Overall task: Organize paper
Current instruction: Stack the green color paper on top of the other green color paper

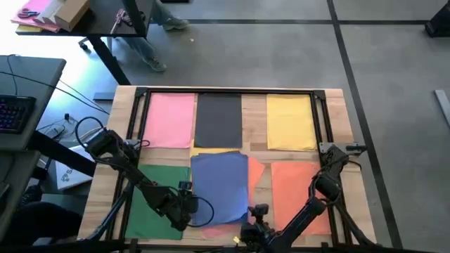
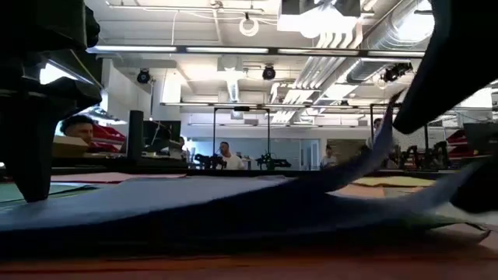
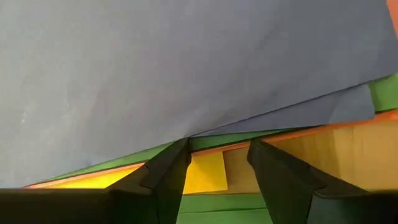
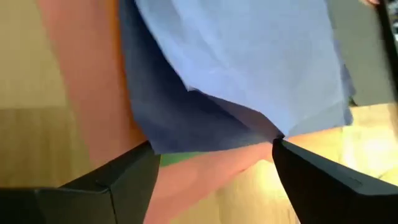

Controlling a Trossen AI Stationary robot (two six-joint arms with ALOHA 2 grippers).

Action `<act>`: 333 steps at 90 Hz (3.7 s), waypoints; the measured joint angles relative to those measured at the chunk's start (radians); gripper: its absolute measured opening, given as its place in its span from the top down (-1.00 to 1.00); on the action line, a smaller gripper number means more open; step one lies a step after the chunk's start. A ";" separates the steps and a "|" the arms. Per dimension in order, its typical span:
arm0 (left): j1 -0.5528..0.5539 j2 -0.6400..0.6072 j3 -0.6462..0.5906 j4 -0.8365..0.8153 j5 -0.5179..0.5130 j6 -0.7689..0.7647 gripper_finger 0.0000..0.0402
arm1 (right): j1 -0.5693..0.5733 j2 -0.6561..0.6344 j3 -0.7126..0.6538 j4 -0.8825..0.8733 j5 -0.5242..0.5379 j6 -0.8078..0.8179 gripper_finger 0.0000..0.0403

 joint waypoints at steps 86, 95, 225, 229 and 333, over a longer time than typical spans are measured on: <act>0.000 0.000 0.000 0.005 -0.006 0.016 0.17 | -0.070 0.004 -0.004 0.111 -0.118 -0.235 0.18; -0.001 0.000 0.000 0.005 -0.008 0.025 0.17 | -0.070 0.004 -0.004 0.121 -0.124 -0.245 0.46; -0.281 0.029 0.156 -0.022 -0.631 0.181 0.31 | -0.087 0.000 0.191 -0.209 -0.206 0.194 1.00; -0.293 0.030 0.155 -0.057 -0.676 0.135 0.31 | -0.087 0.000 0.191 -0.209 -0.205 0.194 1.00; -0.259 0.118 0.124 0.133 -0.574 0.150 0.31 | -0.088 0.001 0.191 -0.210 -0.166 0.188 1.00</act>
